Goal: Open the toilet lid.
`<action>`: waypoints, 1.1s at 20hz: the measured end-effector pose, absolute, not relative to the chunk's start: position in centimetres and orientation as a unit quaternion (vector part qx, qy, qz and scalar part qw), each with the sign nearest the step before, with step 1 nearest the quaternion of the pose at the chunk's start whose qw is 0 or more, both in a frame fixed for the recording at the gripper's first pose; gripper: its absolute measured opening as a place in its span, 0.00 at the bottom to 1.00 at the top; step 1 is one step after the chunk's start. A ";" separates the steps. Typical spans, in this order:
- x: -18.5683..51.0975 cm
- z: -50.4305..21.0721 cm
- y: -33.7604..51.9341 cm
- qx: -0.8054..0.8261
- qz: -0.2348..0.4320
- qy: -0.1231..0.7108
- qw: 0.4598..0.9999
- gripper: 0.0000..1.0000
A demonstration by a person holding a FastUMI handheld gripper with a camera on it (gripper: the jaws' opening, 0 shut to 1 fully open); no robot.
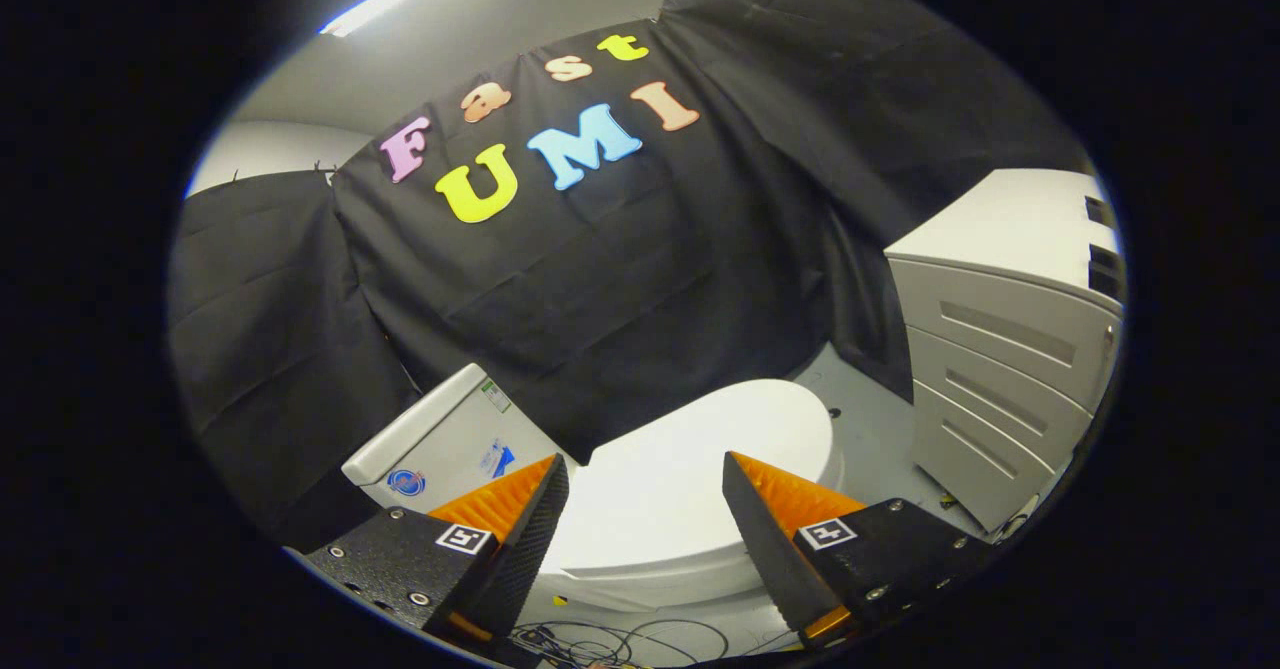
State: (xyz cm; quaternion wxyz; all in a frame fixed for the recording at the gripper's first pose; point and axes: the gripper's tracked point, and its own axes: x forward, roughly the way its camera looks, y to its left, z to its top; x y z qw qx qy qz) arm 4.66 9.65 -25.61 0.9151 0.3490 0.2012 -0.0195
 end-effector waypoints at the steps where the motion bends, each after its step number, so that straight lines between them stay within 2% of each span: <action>1: 4.4 -26.5 9.6 0.357 -0.023 0.209 0.910 0.96; 11: 1.2 -35.7 8.7 0.433 -0.078 0.297 0.847 0.94; 22: -0.6 -42.9 8.2 0.509 -0.112 0.344 0.781 0.94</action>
